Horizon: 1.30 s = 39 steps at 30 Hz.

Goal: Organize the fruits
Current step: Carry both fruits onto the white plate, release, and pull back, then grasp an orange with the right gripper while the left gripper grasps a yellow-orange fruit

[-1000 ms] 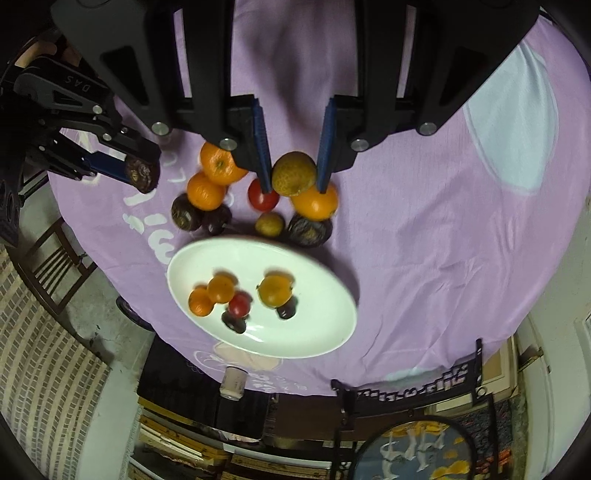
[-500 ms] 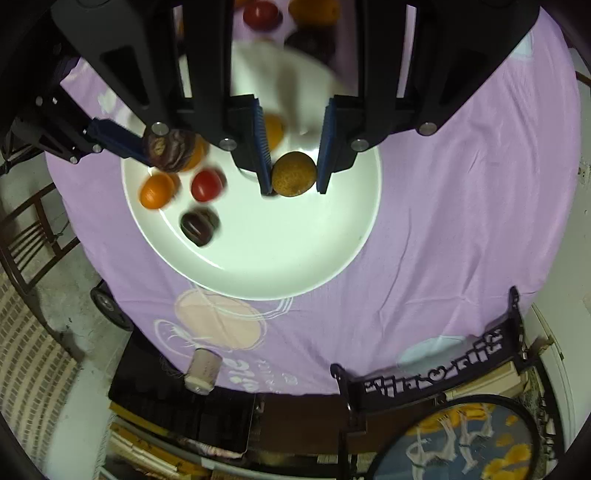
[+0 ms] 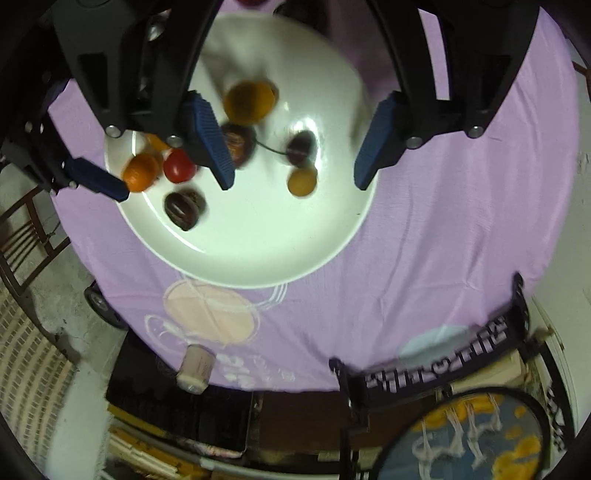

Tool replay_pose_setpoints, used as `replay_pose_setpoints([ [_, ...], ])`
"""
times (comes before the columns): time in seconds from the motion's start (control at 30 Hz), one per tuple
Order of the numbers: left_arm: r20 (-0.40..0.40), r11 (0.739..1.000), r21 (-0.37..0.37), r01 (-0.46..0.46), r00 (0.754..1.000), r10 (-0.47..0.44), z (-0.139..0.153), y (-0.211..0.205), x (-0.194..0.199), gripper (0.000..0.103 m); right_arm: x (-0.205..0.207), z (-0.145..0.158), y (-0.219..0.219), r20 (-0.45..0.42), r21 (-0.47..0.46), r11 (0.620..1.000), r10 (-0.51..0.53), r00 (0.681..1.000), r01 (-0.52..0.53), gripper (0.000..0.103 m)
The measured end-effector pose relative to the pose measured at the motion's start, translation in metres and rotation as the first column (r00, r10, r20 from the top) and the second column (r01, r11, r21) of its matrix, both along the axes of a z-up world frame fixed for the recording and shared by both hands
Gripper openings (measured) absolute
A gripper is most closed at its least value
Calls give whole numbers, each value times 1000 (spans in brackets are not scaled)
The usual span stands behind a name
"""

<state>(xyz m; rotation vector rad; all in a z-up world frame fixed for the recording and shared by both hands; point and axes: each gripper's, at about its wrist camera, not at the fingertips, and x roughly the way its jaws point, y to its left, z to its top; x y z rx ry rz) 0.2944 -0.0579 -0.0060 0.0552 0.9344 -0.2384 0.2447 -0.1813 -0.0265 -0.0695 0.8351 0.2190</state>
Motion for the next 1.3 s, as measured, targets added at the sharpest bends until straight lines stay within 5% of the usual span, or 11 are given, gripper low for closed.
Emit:
replay_pose_setpoints([
  [0.07, 43, 1000, -11, -5, 999, 6, 11, 7, -21, 81, -17, 8, -5, 10, 14, 1000, -7, 1000, 7, 73],
  [0.33, 136, 997, -65, -31, 990, 40, 30, 38, -119, 81, -113, 29, -11, 72, 95, 996, -12, 997, 6, 74],
  [0.43, 146, 997, -54, -56, 987, 64, 21, 49, -148, 81, -141, 30, -9, 92, 98, 995, -10, 996, 1, 94],
  [0.83, 93, 994, 4, -107, 990, 106, -31, 81, -200, 82, -183, -19, 23, -24, 152, 987, 53, 998, -49, 95],
  [0.87, 94, 994, 5, -113, 989, 112, -32, 84, -202, 82, -186, -21, 28, -20, 158, 986, 65, 998, -61, 94],
  [0.93, 95, 992, -2, -126, 987, 126, -34, 91, -205, 82, -183, -28, 37, -45, 140, 987, 85, 995, -78, 66],
  [0.97, 93, 992, -8, -129, 987, 129, -34, 94, -207, 82, -182, -32, 40, -61, 136, 987, 93, 994, -84, 61],
  [1.2, 89, 991, -30, -130, 987, 132, -35, 106, -212, 82, -157, -52, 62, -107, 84, 994, 75, 991, -67, 60],
  [1.3, 88, 992, -25, -120, 989, 122, -35, 103, -211, 82, -148, -59, 68, -106, 82, 994, 78, 991, -70, 46],
])
